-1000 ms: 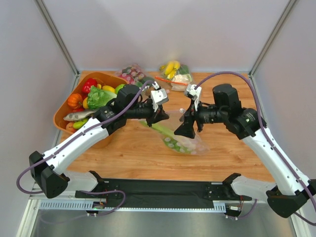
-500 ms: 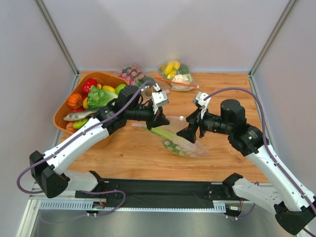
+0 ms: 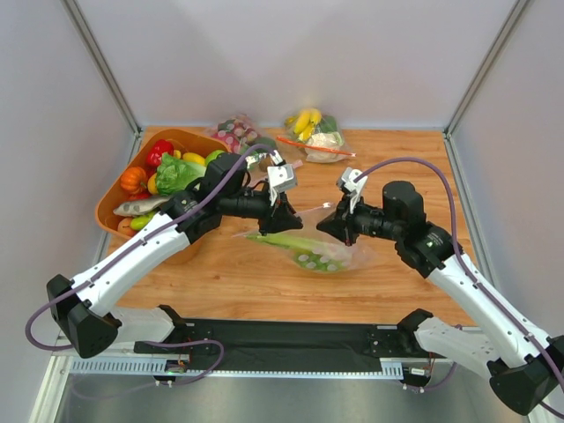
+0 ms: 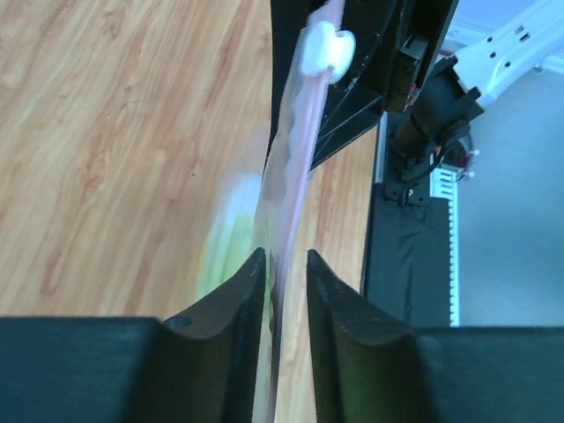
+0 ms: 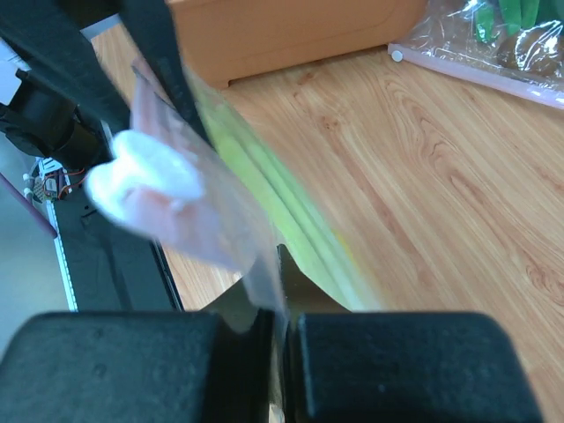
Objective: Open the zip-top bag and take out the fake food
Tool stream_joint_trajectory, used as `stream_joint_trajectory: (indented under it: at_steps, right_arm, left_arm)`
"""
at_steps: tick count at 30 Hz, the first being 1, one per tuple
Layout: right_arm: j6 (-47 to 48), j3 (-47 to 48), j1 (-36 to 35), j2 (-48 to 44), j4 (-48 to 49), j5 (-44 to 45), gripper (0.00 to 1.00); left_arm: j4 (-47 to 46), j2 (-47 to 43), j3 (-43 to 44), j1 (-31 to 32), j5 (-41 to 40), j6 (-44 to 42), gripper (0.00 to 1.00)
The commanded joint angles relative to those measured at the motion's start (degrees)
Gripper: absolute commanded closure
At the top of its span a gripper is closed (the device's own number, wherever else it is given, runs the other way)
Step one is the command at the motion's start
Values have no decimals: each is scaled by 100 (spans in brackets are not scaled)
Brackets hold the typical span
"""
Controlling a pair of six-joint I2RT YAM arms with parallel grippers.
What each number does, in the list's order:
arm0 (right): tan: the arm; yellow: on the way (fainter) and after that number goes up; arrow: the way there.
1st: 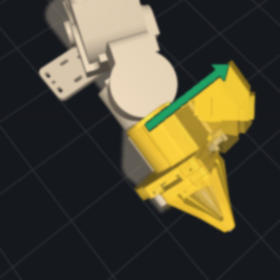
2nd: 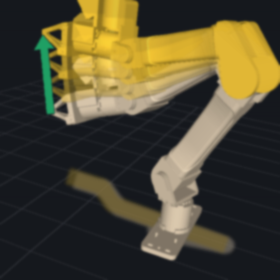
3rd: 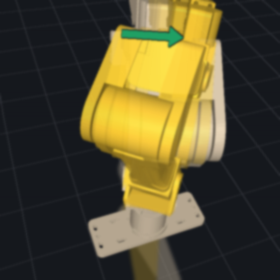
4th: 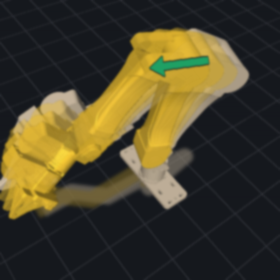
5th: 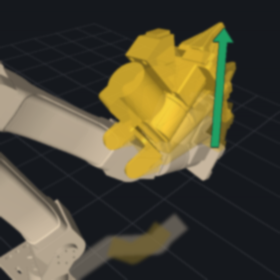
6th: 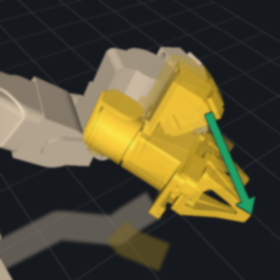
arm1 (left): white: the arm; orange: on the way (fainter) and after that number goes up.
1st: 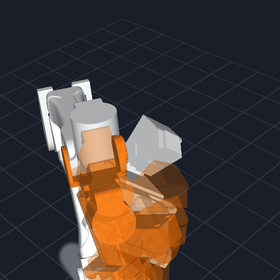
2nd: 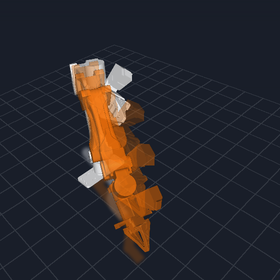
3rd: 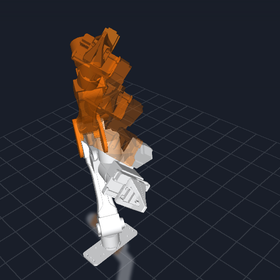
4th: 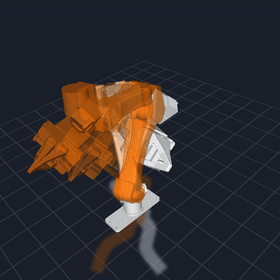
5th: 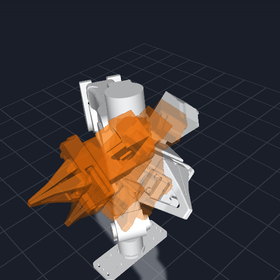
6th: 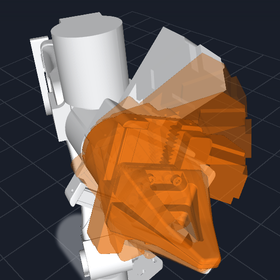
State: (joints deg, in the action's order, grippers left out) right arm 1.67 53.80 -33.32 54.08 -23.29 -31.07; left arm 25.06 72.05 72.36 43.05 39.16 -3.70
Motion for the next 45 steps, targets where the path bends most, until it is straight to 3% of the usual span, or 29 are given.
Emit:
stream_joint_trajectory:
  at_steps: [1, 2, 6, 15, 28, 32, 38, 39, 40, 41, 42, 44, 45]
  right_arm:
    - [35, -63, -25, -223, 351, 75, 100]
    - [35, -71, -17, -232, 343, 57, 100]
    - [26, -89, -25, -197, 307, -92, 100]
    - [35, -107, -17, -179, 281, -233, 100]
    - [0, -151, -17, -74, 316, -268, 100]
    - [-9, -177, -25, -65, 299, -259, 100]
    - [-62, -230, -25, -38, 316, -303, 100]
    - [-70, -264, -25, -30, 334, -321, 100]
    - [-114, -274, -25, -12, 342, -321, 100]
    - [-132, -291, -25, -21, 351, -329, 100]
    - [-132, -283, -25, -21, 351, -303, 100]
    - [-132, -213, -25, -47, 194, -225, 100]
    - [-132, -160, -17, -65, 97, -181, 100]
  left_arm:
    - [-256, -200, 33, 11, 198, 89, 65]
    - [-291, -192, 94, 11, 206, 107, 51]
    - [-589, -104, 270, 11, 250, 238, 38]
    - [-880, 327, 595, 46, 496, 344, 37]
    - [-502, 397, 235, 186, 734, 335, 37]
    - [-432, 283, -125, 248, 778, 344, 37]
    - [-343, 99, -784, 353, 216, 457, 37]
    - [-535, 90, -880, 371, 198, 571, 38]
    - [-659, 46, -1038, 380, 224, 642, 46]
    - [-773, 46, -1092, 423, 285, 765, 60]
    - [-957, 72, -1136, 432, 320, 818, 84]
    - [-1047, 142, -1093, 459, 347, 932, 100]
    - [-1047, 195, -1049, 468, 312, 959, 100]
